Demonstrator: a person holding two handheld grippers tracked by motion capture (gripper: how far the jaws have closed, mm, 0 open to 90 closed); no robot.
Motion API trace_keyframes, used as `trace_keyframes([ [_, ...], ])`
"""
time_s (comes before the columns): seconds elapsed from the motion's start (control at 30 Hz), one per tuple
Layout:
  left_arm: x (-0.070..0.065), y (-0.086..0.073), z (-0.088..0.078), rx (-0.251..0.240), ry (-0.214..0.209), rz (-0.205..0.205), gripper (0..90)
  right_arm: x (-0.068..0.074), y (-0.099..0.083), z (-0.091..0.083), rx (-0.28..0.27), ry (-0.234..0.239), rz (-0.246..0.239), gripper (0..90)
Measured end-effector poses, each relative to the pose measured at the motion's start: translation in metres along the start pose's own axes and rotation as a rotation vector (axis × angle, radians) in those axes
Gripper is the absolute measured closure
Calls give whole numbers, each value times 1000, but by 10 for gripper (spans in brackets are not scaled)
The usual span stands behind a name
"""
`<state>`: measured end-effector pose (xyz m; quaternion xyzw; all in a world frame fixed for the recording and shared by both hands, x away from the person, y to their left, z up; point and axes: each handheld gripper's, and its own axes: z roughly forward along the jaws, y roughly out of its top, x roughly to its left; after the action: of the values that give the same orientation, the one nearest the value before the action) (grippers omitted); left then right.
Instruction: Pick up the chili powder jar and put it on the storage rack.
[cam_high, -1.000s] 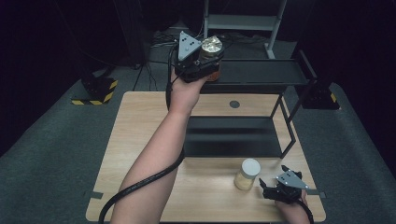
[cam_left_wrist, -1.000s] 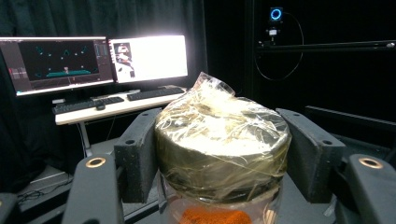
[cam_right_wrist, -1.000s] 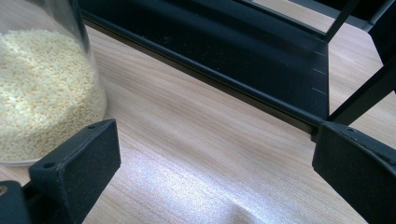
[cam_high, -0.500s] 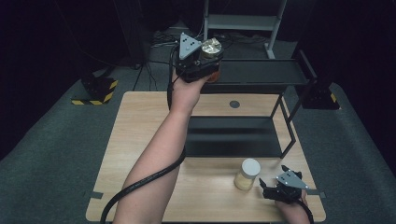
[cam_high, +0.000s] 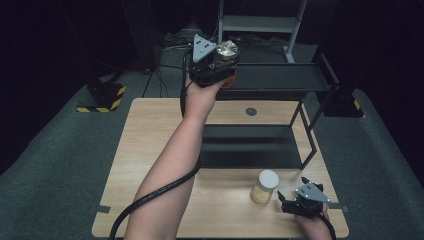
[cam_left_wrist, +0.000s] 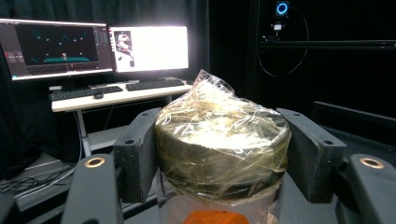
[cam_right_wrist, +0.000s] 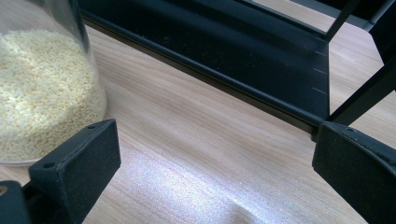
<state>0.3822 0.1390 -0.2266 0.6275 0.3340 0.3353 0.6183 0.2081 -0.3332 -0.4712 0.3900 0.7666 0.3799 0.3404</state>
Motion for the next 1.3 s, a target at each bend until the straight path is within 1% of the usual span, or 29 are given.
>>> trace_keyframes([
  [0.03, -1, 1, 0, 2, 7, -10, 322, 0, 0, 0, 0, 0, -1, 3],
  [0.07, -1, 1, 0, 3, 7, -20, 277, 0, 0, 0, 0, 0, -1, 3],
  [0.1, -1, 1, 0, 3, 7, -20, 239, 0, 0, 0, 0, 0, -1, 3],
  [0.13, -4, 2, 0, 7, 21, -19, 196, 0, 0, 0, 0, 0, 0, 3],
  [0.2, -7, 4, -1, 13, 31, -14, 80, 0, 0, 0, -1, 0, 2, 3],
  [0.23, -7, 4, -1, 13, 31, -14, 5, 0, 0, 0, -1, 0, 2, 3],
  [0.27, -7, 4, -4, 12, 23, -22, 5, 0, 0, 0, -1, 0, 2, 3],
  [0.33, -9, 3, -7, 14, 25, -12, 4, 0, 0, 0, -1, 0, 1, 3],
  [0.43, -10, 3, -12, 20, 21, -13, 4, 0, 0, 0, -1, 0, -2, 3],
  [0.5, -10, 1, -16, 14, 16, -19, 4, 0, 0, 0, 0, -1, -4, 3],
  [0.57, -10, 0, -19, 11, 16, -15, 4, 1, 0, 0, 0, -1, -5, 3],
  [0.7, -12, -3, -33, -3, 7, -12, 4, 1, 0, 0, 2, -3, -10, 3],
  [0.73, -12, -3, -33, -3, 7, -12, 4, 1, 0, 0, 3, -4, -10, 3],
  [0.8, -13, -4, -43, -2, 5, -2, 4, 2, 1, 0, 3, -4, -13, 3],
  [0.87, -14, -4, -46, -3, 6, -2, 4, 2, 1, 0, 3, -4, -14, 3],
  [0.9, -14, -5, -49, -4, 7, -2, 4, 2, 1, 0, 3, -4, -15, 3],
  [0.93, -15, -6, -56, -3, 13, 1, 4, 2, 1, 0, 4, -5, -15, 3],
  [1.0, -17, -6, -59, -1, 20, 3, 4, 2, 1, 1, 5, -5, -16, 3],
  [1.1, -17, -10, -70, -1, 18, 5, 4, 2, 1, 1, 6, -4, -19, 3],
  [1.23, -17, -16, -81, -6, 13, 5, 4, 3, 1, 1, 7, -5, -20, 3],
  [1.27, -16, -19, -87, -5, 9, 7, 4, 3, 1, 1, 7, -5, -22, 3],
  [1.3, -16, -19, -87, -5, 9, 7, 4, 3, 1, 1, 7, -5, -22, 3],
])
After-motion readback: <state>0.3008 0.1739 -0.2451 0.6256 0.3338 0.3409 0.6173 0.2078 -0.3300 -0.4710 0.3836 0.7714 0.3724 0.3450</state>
